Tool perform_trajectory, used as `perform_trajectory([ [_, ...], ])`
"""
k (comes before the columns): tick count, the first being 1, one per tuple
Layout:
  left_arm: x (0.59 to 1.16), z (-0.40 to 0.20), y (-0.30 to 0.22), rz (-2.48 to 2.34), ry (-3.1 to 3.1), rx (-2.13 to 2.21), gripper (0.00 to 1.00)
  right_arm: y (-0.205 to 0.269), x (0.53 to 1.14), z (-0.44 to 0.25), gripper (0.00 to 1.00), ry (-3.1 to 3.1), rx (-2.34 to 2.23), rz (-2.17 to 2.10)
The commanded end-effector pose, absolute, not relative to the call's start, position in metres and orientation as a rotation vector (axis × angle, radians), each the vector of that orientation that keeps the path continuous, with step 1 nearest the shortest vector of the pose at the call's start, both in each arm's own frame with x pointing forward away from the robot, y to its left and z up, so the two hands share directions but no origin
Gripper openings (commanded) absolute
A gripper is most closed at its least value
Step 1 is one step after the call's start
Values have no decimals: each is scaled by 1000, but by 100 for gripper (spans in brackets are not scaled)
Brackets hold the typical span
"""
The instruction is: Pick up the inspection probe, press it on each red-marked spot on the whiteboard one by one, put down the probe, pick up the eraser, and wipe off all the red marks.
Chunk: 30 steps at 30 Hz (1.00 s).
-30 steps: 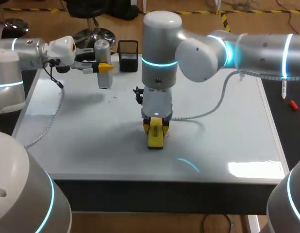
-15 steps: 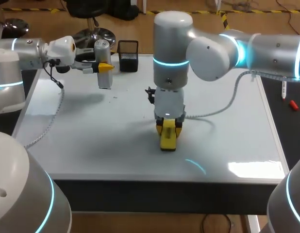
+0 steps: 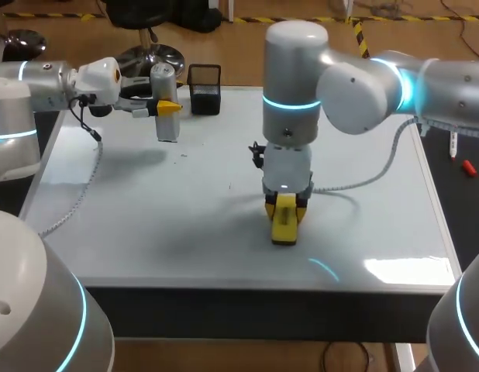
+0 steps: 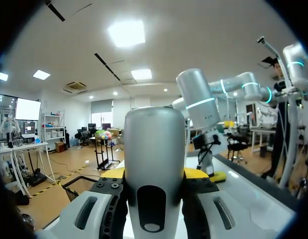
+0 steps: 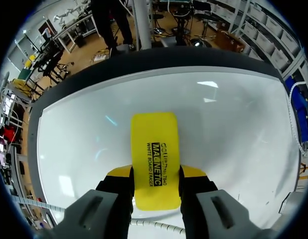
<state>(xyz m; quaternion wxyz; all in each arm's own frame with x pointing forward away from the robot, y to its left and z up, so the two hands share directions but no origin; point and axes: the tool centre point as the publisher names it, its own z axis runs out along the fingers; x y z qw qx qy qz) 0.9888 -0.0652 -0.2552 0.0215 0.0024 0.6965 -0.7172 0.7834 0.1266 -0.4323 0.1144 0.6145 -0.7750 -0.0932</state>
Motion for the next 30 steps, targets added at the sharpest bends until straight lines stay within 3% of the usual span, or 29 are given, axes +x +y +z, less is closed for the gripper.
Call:
perform_trajectory([
  [1,988,-254,-66,-2219,2158,5,0,121,780,-433,0,-2290,1823,-246],
  [12,988,-254,-66,-2219,2158,5,0,121,799,-363,0,-2308,1935,-124],
  [30,988,-254,-66,-2219,2158,5,0,119,809,-353,0,-2368,1937,-121],
])
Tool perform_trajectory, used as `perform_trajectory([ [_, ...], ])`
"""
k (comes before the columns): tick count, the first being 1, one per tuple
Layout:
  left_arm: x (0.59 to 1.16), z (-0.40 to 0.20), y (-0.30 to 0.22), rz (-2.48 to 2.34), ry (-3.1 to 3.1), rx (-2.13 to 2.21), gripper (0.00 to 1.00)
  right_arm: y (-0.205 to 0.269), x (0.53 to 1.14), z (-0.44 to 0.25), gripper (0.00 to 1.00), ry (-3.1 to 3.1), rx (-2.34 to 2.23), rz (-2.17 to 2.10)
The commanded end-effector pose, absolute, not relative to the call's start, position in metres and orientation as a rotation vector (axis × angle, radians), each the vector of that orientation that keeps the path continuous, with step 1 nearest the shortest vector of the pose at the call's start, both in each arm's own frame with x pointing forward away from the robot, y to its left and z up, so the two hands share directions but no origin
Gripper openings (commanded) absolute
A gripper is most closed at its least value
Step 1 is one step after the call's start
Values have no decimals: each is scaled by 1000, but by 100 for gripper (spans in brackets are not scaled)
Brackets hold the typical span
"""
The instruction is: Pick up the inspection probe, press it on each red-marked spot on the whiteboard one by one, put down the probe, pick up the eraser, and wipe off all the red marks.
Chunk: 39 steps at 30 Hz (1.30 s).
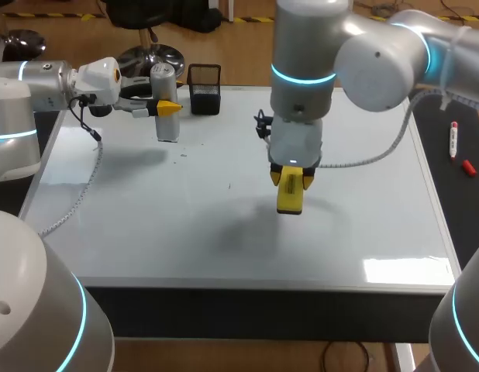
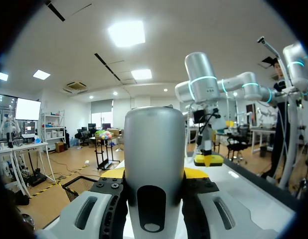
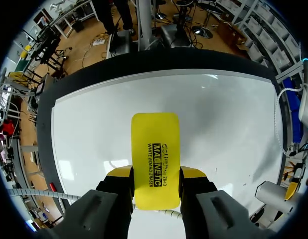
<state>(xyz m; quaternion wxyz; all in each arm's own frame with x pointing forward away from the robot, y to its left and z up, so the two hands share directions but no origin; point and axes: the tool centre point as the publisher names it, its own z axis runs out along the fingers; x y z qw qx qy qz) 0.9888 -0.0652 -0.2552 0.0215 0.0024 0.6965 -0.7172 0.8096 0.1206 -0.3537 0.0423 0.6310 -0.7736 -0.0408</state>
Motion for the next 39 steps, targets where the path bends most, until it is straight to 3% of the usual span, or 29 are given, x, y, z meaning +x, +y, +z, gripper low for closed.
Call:
perform_trajectory([
  [1,988,-254,-66,-2219,2158,5,0,119,809,-353,0,-2368,1937,-121],
  [15,988,-254,-66,-2219,2158,5,0,116,831,-353,0,-2371,1930,-91],
  [39,988,-254,-66,-2219,2158,5,0,89,1025,-355,0,-2320,1927,-64],
])
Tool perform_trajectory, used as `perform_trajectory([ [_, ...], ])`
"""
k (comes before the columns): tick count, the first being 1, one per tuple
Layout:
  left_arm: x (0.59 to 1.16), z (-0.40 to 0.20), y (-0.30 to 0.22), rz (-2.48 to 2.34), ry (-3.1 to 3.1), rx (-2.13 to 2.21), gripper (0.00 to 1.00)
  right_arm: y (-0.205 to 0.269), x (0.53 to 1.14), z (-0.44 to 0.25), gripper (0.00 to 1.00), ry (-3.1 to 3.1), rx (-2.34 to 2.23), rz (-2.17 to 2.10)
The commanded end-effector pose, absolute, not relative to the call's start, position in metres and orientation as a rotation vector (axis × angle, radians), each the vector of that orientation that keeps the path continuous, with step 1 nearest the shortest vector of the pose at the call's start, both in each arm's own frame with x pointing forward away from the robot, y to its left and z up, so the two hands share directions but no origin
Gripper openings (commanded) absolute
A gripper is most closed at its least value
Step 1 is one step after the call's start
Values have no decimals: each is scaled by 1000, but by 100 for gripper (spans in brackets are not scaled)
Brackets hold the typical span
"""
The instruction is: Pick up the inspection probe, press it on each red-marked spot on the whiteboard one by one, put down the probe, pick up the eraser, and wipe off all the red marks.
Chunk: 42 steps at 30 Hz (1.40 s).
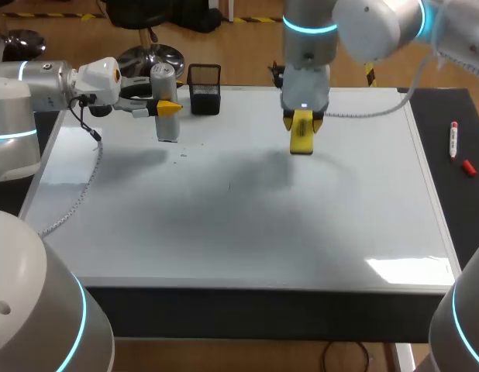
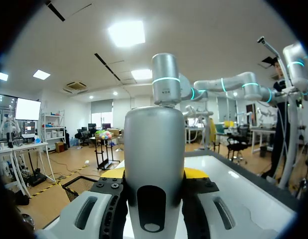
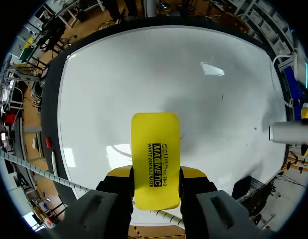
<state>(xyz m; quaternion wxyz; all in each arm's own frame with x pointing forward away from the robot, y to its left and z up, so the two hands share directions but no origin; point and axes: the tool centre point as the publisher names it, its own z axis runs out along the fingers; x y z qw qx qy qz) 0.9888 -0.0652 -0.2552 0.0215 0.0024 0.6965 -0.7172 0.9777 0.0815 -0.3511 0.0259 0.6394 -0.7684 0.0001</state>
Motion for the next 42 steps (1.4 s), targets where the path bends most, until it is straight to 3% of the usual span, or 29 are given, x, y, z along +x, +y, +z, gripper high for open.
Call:
perform_trajectory([
  [1,988,-254,-66,-2219,2158,5,0,91,1032,-355,0,-2322,1925,-67],
  [18,988,-254,-66,-2219,2158,5,0,142,1108,-355,0,-2268,1999,-75],
  [42,988,-254,-66,-2219,2158,5,0,140,1109,-357,0,-2300,1985,-74],
])
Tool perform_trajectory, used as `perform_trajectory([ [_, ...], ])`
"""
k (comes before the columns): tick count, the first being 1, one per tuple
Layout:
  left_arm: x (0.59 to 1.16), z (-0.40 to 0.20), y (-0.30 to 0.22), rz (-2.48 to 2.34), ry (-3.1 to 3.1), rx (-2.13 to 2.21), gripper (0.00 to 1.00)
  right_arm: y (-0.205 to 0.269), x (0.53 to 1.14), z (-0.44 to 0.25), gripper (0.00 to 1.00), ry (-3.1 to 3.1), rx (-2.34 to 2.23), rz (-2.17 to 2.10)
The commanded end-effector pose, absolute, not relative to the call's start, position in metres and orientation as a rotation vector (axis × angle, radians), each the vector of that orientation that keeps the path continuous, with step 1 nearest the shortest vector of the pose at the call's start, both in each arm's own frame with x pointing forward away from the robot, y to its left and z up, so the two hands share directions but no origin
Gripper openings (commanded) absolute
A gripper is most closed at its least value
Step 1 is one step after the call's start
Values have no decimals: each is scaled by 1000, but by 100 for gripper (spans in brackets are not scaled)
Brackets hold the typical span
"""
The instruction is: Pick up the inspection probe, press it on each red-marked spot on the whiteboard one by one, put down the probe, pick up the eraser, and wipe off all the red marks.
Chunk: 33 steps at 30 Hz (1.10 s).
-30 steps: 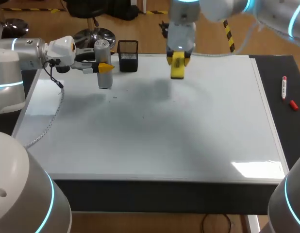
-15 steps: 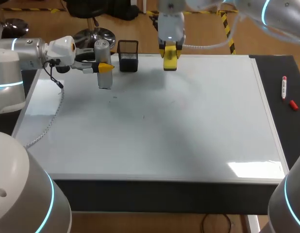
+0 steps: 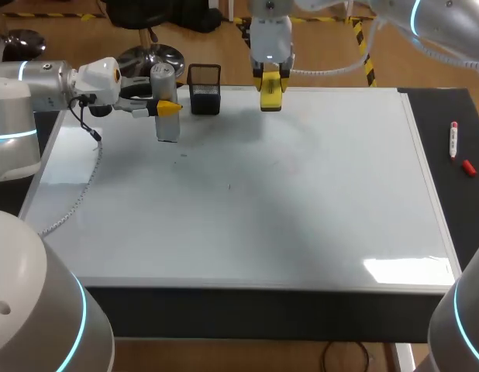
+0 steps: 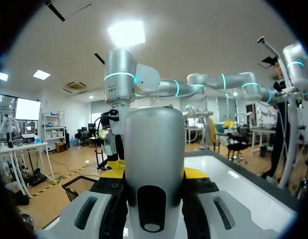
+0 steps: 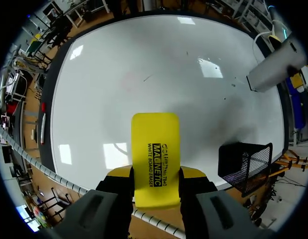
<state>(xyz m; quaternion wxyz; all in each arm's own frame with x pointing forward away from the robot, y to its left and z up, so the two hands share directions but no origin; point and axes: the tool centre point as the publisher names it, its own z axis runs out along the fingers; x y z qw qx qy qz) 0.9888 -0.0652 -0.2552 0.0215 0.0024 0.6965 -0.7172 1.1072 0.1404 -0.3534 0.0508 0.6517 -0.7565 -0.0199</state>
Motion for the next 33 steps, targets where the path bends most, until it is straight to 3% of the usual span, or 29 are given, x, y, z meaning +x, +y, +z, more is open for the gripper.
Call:
perform_trajectory([
  [1,988,-254,-66,-2219,2158,5,0,141,1109,-357,0,-2301,1984,-75],
  [33,988,-254,-66,-2219,2158,5,0,167,1146,-396,0,-2220,2047,-144],
])
